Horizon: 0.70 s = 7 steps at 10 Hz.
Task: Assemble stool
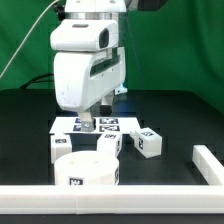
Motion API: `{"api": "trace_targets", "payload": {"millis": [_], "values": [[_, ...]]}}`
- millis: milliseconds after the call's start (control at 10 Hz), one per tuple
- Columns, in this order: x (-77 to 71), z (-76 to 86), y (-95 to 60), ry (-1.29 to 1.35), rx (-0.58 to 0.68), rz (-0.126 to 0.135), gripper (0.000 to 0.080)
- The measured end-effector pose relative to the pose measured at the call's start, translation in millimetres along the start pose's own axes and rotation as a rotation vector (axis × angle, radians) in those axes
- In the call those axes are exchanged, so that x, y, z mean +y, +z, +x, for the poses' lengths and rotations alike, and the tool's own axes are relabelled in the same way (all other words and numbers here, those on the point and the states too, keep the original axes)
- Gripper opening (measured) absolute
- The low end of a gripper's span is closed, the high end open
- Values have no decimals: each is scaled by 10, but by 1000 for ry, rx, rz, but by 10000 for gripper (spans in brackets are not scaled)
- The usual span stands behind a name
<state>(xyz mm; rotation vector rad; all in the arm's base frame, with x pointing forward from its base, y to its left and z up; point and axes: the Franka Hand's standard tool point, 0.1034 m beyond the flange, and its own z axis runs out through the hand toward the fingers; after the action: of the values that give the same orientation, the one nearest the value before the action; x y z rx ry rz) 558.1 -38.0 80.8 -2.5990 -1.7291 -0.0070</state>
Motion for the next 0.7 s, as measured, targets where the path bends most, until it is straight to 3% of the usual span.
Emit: {"api": "trace_targets", "payload": {"millis": [300, 700], "values": [[78, 19, 248, -25, -1, 14, 650], [88, 55, 347, -66, -3, 17, 650]]}}
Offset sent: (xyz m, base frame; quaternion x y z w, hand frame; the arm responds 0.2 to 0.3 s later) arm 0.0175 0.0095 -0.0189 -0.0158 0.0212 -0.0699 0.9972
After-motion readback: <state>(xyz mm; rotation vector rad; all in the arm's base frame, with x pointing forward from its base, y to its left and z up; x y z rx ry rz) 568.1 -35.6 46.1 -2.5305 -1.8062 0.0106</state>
